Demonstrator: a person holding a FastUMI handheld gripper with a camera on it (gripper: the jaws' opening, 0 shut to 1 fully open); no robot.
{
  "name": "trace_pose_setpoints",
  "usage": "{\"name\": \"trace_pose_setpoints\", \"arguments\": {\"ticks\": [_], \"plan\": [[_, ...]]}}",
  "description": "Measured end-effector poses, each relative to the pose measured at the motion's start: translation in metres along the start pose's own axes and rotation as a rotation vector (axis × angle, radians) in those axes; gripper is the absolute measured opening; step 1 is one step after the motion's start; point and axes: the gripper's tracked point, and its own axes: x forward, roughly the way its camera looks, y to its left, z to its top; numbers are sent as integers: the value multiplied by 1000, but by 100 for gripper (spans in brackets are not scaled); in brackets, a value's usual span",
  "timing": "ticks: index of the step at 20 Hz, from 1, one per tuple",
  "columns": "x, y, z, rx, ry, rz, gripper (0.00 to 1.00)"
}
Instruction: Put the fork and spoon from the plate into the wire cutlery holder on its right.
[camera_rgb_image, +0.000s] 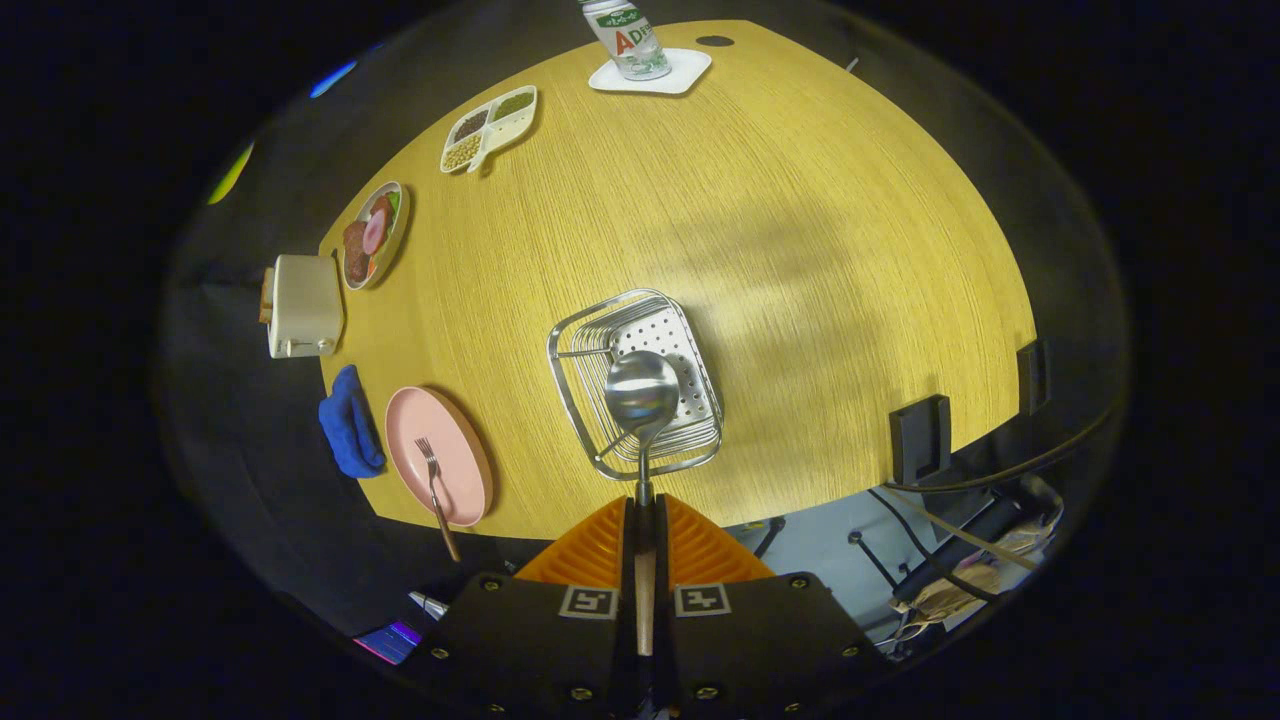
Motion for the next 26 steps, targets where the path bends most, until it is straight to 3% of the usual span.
{"name": "trace_pose_setpoints", "arguments": {"ticks": [7, 12, 18, 26], "plan": [[-3, 2, 4, 33, -30, 14, 7], [-16, 1, 15, 47, -106, 4, 14], [-40, 11, 17, 38, -187, 12, 14], [-77, 78, 15, -38, -299, 105, 14]]}}
